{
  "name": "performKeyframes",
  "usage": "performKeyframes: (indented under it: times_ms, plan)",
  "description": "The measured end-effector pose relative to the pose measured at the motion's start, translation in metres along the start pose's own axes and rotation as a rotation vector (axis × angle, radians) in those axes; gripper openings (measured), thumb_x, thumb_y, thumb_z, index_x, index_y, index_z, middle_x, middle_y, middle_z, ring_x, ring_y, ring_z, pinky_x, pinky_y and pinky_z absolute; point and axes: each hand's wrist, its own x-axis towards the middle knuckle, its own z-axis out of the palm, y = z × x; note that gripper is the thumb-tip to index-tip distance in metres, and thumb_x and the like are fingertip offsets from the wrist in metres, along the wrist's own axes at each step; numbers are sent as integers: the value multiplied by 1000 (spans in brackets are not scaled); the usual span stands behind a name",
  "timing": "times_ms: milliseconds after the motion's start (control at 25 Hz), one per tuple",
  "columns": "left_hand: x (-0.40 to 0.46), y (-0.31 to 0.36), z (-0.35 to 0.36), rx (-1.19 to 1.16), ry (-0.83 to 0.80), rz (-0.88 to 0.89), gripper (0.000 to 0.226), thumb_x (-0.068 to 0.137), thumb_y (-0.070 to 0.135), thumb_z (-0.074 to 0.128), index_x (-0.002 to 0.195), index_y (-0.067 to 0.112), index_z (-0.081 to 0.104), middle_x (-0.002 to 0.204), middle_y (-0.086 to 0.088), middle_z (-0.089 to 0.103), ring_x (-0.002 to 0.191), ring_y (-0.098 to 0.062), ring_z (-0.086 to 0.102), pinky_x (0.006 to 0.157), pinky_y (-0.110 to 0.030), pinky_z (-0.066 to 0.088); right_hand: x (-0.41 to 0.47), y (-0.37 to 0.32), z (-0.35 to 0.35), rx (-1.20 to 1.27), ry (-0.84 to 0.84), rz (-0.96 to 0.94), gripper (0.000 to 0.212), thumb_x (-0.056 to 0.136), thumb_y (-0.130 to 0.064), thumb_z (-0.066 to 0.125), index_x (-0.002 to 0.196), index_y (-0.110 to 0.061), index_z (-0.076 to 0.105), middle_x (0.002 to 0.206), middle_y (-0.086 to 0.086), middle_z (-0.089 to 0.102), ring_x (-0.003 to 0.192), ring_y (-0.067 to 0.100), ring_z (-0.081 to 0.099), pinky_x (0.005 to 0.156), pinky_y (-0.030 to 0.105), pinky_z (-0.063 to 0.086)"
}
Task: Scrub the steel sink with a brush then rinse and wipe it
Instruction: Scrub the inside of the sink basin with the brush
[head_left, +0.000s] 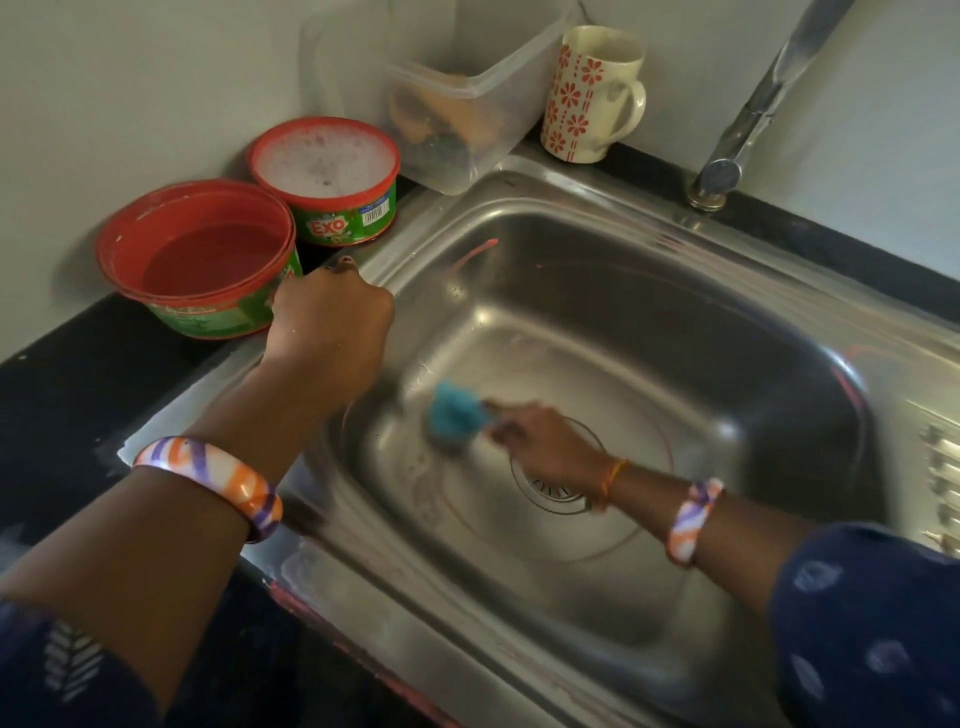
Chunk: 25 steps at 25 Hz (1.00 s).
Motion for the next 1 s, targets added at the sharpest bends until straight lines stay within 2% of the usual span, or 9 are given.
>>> performKeyframes:
  times_ms: [80, 160, 280, 360, 520, 600, 800, 880, 1000]
  plan:
    - [1, 0, 0, -8, 2, 0, 29, 91, 19, 55, 120, 18, 57, 116, -12, 56, 96, -32, 62, 67, -34, 46, -29, -12, 14, -79, -193, -220, 36, 95, -21, 48, 130, -14, 55, 122, 12, 64, 107, 25, 63, 91, 31, 47]
    - [1, 1, 0, -10, 1, 0, 28, 92, 19, 54, 120, 17, 58, 116, -13, 56, 95, -32, 62, 67, -35, 46, -20, 5, 2, -184, -82, -241, 36, 96, -21, 47, 130, -16, 55, 124, 9, 63, 106, 22, 62, 91, 31, 46]
    - [1, 0, 1, 1, 5, 0, 29, 91, 22, 55, 119, 18, 58, 112, -12, 56, 91, -30, 63, 61, -33, 39, 21, 39, -38, -180, 266, 346, 38, 97, -21, 41, 133, -14, 51, 125, 18, 61, 113, 34, 58, 92, 36, 45]
    - [1, 1, 0, 5, 3, 1, 29, 91, 22, 56, 119, 18, 57, 113, -12, 54, 92, -30, 62, 60, -32, 38, 25, 38, -42, -101, 325, 449, 37, 97, -17, 40, 132, -9, 51, 124, 21, 60, 114, 35, 57, 91, 35, 44]
    - [1, 1, 0, 0, 4, -4, 29, 91, 22, 56, 120, 18, 56, 115, -12, 54, 95, -31, 61, 63, -32, 38, -35, -11, 8, -69, -137, -189, 41, 93, -30, 38, 127, -13, 55, 112, 13, 68, 101, 29, 65, 86, 36, 51]
    - [1, 1, 0, -4, 6, -2, 29, 91, 22, 55, 120, 18, 56, 115, -12, 53, 95, -30, 61, 62, -32, 38, -38, -3, 5, -227, -171, -275, 40, 95, -34, 39, 131, -23, 51, 111, 11, 69, 98, 29, 65, 80, 35, 49]
    - [0, 1, 0, -17, 11, -9, 30, 91, 23, 55, 120, 19, 55, 116, -12, 52, 96, -31, 61, 64, -32, 39, 11, 44, -35, -80, 352, 456, 37, 98, -18, 38, 132, -12, 50, 118, 22, 63, 107, 37, 60, 84, 35, 46]
    - [0, 1, 1, -16, 16, -9, 29, 91, 23, 55, 120, 19, 56, 116, -11, 52, 97, -31, 61, 64, -32, 38, 0, 25, -17, -42, 258, 335, 36, 98, -13, 40, 132, -6, 49, 125, 20, 60, 112, 34, 58, 91, 32, 41]
    - [0, 0, 2, -13, 25, -5, 29, 92, 21, 54, 121, 19, 56, 115, -10, 54, 96, -30, 62, 63, -31, 38, -38, -20, 6, -70, -152, -146, 38, 97, -20, 44, 134, -11, 49, 127, 12, 61, 113, 28, 59, 94, 30, 42]
